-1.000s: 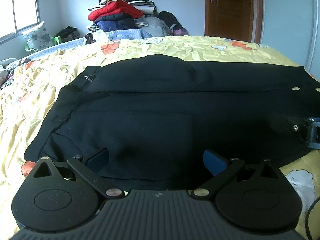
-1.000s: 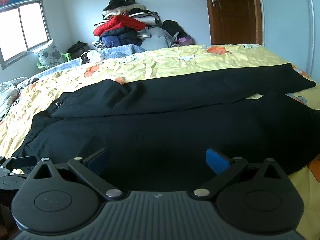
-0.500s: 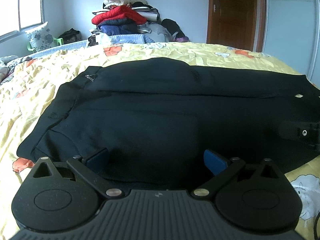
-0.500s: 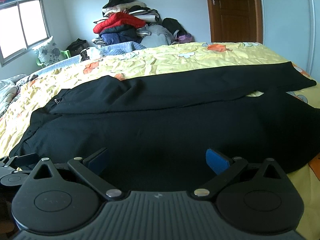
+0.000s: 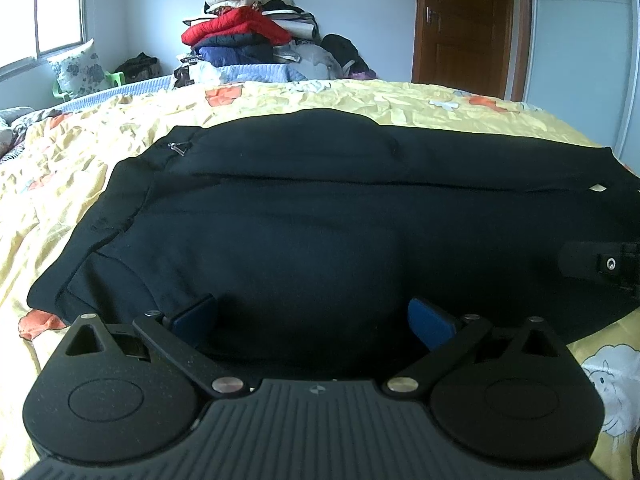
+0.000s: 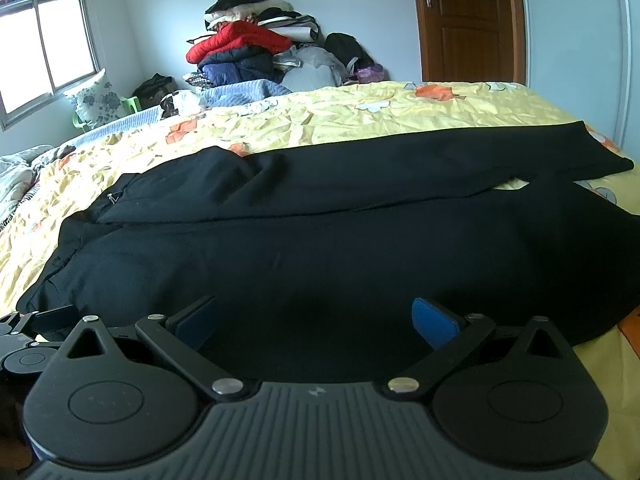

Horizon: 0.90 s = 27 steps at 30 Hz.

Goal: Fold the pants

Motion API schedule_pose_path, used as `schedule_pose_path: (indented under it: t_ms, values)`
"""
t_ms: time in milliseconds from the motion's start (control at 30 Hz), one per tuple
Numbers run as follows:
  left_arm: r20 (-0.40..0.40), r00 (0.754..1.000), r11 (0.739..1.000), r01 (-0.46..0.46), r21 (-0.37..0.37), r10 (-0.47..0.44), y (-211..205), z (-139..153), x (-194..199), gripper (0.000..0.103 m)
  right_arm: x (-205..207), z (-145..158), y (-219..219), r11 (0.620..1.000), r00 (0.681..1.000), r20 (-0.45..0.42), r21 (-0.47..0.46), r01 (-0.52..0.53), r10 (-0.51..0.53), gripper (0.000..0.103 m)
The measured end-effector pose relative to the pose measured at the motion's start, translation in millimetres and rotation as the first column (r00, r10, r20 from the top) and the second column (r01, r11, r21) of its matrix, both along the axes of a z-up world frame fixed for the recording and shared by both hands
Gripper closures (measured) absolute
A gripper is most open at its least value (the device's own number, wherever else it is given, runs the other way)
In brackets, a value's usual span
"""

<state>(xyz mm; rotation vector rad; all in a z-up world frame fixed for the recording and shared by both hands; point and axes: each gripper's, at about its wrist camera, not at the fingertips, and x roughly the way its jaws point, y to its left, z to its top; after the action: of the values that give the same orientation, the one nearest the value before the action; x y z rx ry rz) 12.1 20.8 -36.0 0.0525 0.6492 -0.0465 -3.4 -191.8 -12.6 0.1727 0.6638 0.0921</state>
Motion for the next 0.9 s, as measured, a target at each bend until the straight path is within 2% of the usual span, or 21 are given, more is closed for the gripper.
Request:
schedule_pose_path:
  t_ms: [167, 400, 900]
  values:
    - [-0.002, 1.0, 1.0, 0.0, -0.008, 0.0, 2, -1, 1, 0.0, 0, 0, 0, 1.0, 1.0, 0.007, -0.005, -0.002, 0.002, 0.0]
    - [-0.002, 1.0, 1.0, 0.0, -0.006, 0.0, 1, -2, 2, 0.0, -4, 1, 3, 0.999, 0.997, 0.063, -0.022, -0.039, 0.04, 0.0]
    - [-0.002, 1.0, 1.0, 0.0, -0.01, 0.0, 2, -2, 1, 0.0, -2, 2, 10, 0.996, 0.994, 0.067, -0.01, -0.089, 0.09, 0.0]
